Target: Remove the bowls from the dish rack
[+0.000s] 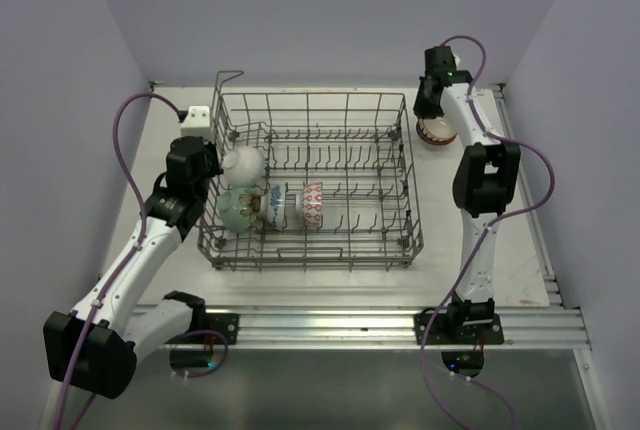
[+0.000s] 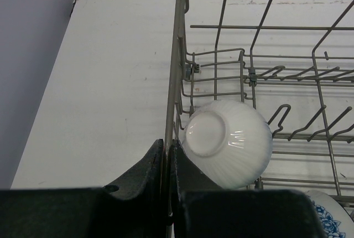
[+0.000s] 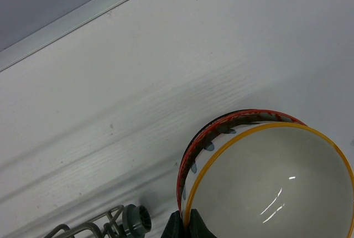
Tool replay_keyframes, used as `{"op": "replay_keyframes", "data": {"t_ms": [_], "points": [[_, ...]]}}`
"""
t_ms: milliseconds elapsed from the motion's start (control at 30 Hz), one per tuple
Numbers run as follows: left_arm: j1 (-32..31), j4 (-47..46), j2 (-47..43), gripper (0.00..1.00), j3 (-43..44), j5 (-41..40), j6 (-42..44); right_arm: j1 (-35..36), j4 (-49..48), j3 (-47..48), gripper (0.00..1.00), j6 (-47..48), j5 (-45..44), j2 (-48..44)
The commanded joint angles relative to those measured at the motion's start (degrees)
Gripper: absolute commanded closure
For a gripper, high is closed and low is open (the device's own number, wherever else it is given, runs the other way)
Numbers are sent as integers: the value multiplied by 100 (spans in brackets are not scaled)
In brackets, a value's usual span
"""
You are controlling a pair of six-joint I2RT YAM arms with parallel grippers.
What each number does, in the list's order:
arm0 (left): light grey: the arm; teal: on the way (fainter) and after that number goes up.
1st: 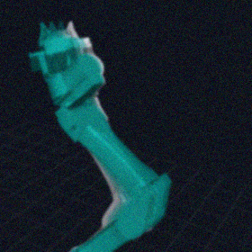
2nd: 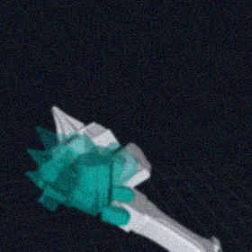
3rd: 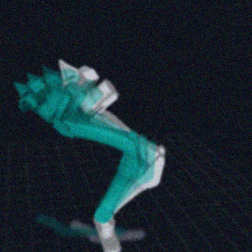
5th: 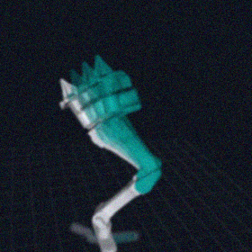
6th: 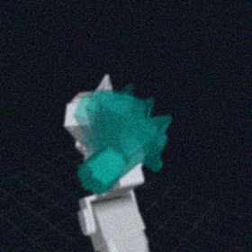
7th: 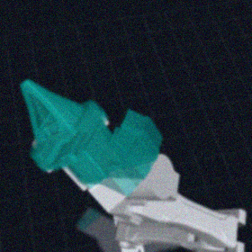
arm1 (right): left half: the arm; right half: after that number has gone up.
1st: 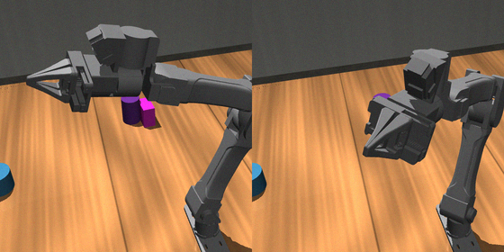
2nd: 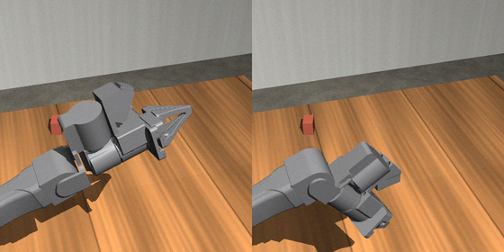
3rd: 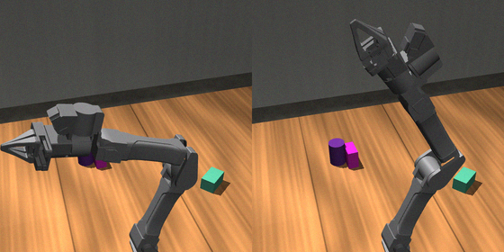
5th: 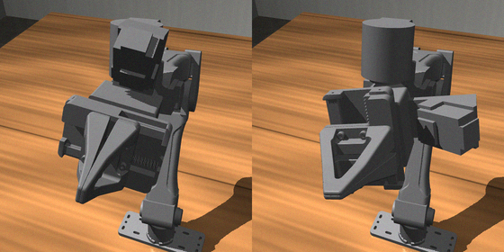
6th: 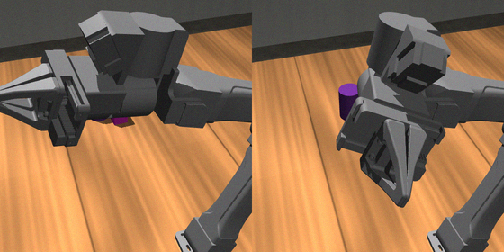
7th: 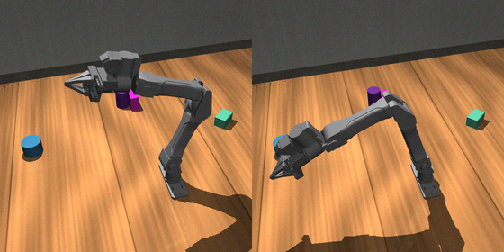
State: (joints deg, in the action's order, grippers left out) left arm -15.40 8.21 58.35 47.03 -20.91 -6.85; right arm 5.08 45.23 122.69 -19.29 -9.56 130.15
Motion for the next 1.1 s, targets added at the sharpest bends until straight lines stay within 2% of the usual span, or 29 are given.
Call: {"op": "replay_keyframes", "data": {"t_ms": [0, 200, 300, 333, 433, 467, 533, 633, 933, 1067], "points": [[-16, 23, 19, 100, 114, 333, -211, -25, -15, 395, 100, 180, -256, -51], [-25, 32, 54, 100, 114, 350, -220, -25, 117, 518, 100, 206, -371, 107], [-33, 32, 63, 100, 114, 359, -211, -33, 135, 510, 88, 198, -301, 151], [-33, 32, 63, 100, 105, 359, -203, -25, 118, 519, 80, 206, -266, 169], [-33, 23, 89, 100, 114, 350, -211, -25, 144, 536, 75, 180, -230, 204], [-33, 40, 89, 100, 114, 350, -203, -25, 152, 545, 66, 180, -230, 213], [-33, 32, 80, 100, 114, 350, -202, -25, 196, 606, 57, 180, -221, 195], [-33, 32, 89, 100, 114, 359, -194, -25, 240, 668, 48, 180, -204, 47], [-33, -12, 159, 100, 96, 438, -194, -25, 539, 862, 42, 22, -152, -893], [-25, -135, 124, 100, 26, 508, -150, 168, 347, -155, 42, -40, -11, -1982]]}}
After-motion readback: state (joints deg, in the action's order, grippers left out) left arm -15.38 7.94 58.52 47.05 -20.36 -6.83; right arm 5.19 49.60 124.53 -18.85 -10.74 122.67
